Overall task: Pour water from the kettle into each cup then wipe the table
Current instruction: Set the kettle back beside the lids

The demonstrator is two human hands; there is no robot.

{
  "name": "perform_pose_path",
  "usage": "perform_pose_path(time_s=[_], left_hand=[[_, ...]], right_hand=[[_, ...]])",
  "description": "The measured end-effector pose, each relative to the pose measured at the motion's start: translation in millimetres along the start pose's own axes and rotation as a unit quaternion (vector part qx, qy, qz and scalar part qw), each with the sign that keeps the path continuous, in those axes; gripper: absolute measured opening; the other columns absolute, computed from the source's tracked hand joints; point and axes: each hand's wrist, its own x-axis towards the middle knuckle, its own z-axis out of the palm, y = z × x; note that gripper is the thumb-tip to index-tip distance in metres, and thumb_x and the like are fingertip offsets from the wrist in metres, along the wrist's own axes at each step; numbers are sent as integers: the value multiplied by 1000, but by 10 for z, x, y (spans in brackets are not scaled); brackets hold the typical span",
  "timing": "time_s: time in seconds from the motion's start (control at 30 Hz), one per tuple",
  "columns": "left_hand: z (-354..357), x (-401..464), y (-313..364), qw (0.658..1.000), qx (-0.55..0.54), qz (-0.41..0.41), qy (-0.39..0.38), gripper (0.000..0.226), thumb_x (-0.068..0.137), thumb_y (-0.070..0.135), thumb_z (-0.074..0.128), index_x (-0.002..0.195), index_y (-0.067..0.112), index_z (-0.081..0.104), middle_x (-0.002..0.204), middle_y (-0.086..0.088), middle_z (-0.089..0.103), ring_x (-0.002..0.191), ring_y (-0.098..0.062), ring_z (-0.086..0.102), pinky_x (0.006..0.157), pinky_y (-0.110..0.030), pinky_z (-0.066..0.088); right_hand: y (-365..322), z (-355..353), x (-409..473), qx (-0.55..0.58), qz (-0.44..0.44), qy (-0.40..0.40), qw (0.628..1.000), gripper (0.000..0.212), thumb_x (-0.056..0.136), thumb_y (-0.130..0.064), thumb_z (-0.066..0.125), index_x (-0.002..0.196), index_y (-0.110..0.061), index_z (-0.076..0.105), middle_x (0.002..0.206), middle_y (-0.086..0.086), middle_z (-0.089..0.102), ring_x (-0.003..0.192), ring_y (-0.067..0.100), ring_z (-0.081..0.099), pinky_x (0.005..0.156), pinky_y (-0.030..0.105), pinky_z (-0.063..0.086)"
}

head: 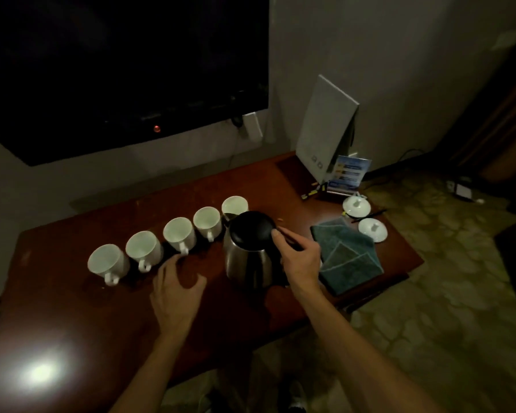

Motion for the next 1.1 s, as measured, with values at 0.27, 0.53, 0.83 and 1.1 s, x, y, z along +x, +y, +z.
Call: perform_pose_path(time_s=[0.27,0.53,0.83,1.1], left_hand=[[855,-562,862,992,35,51,-113,52,85,33,70,133,29,51,135,5,54,129,-15,46,111,-41,29],[1653,-732,1103,957,78,106,-258,52,86,42,65,135,30,49,135,11,54,124,-8,48,108,-38,39],[2080,70,1225,929,141,151,-306,62,81,51,63,137,30,45,139,7,49,128,-17,46,106,-42,39],[2236,352,1190,919,160,162,-322,58,84,45,59,138,31,43,141,7,46,130,-17,43,107,-41,37]], right_hand=[[-234,-1054,519,0,-56,80,995,36,82,-33,82,110,-10,79,95,2,80,94,17,75,88,47,61],[-231,-1192,1153,-17,-49,95,994,35,85,-29,80,112,-8,78,99,3,79,95,14,74,86,42,62],[-7,-683,1831,-25,-45,92,994,41,77,-43,81,107,-15,80,94,-7,79,94,7,74,90,41,61],[133,-419,2285,-53,-41,85,994,46,75,-49,80,106,-15,80,94,-12,76,99,3,70,95,41,59]])
